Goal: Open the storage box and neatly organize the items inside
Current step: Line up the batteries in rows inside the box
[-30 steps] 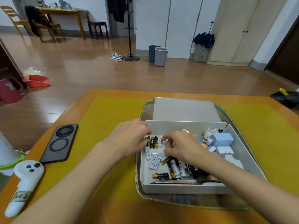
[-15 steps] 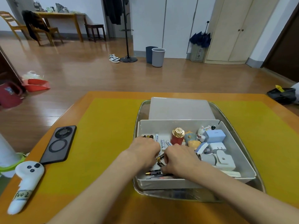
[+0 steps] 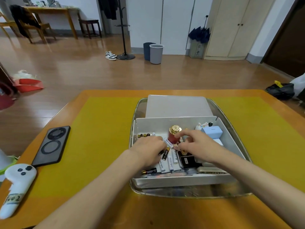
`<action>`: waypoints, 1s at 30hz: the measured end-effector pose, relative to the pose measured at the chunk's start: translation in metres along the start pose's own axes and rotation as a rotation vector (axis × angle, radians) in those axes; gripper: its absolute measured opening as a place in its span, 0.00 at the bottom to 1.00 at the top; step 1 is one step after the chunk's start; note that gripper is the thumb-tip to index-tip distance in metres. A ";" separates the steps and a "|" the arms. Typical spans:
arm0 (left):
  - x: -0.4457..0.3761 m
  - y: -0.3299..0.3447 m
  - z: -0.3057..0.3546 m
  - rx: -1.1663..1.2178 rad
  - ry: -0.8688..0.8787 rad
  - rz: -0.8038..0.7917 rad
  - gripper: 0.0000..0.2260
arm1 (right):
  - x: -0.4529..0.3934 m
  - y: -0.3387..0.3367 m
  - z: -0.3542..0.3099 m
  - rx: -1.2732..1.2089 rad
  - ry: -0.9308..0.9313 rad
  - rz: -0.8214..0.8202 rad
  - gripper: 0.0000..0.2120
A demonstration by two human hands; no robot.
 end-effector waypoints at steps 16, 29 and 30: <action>-0.007 0.012 0.002 0.028 -0.016 -0.172 0.08 | 0.008 -0.004 0.006 -0.277 0.123 -0.078 0.08; -0.007 0.006 0.003 -0.024 -0.058 -0.102 0.09 | 0.000 -0.002 0.011 -0.205 0.058 -0.020 0.10; -0.007 0.005 0.004 -0.032 -0.059 -0.093 0.10 | -0.001 -0.002 0.010 -0.197 0.060 -0.021 0.11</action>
Point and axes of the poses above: each hand's wrist, its own x-axis away from the middle knuckle, its own y-axis out of the palm, z = x × y, the point moved 4 cm from there along -x, towards the middle knuckle, and after that the axes turned 2 degrees about -y, right-handed, at the moved point
